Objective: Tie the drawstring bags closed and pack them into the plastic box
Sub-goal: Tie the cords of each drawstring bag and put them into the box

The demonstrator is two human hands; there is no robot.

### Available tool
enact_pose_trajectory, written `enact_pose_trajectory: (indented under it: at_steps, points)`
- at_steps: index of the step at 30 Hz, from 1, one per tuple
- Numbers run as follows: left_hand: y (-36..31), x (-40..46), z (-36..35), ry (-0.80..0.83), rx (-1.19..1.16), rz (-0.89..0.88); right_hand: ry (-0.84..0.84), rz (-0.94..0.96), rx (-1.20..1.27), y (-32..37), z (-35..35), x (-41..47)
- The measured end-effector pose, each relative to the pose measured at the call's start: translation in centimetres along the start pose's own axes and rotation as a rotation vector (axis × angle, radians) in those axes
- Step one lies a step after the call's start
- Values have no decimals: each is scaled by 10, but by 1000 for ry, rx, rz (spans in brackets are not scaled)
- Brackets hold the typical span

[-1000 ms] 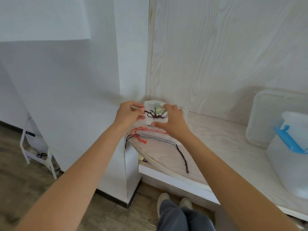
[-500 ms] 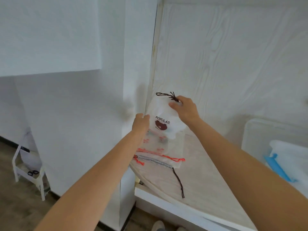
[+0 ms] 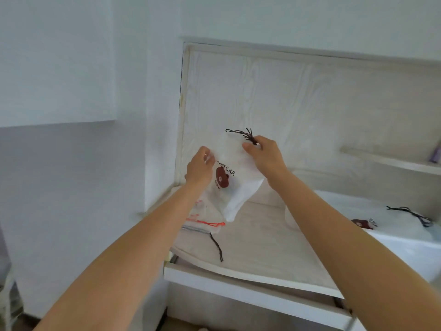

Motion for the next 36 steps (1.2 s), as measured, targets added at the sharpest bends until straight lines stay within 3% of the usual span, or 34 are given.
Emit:
enact_pose_trajectory:
  at_steps: [6, 13, 25, 36]
  points:
    - [-78, -14, -55, 113, 63, -182, -256, 165, -303, -12, 85, -40]
    - [-147, -19, -135, 212, 106, -293, -278, 164, -435, -57, 159, -55]
    - [-216, -22, -293, 445, 245, -399, -329, -150, -364, -150, 285, -22]
    - [-204, -45, -384, 639, 396, -458, -303, -298, -740, -210, 315, -3]
Point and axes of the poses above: each hand's wrist, its own x-axis towards the middle knuckle, its own z-axis out of the back of the hand, y = z × x, the point moved 10 cm from there along x, towards the middle knuckle, and after that the axes turned 14 degrees about -z, right-handed, at the moved point
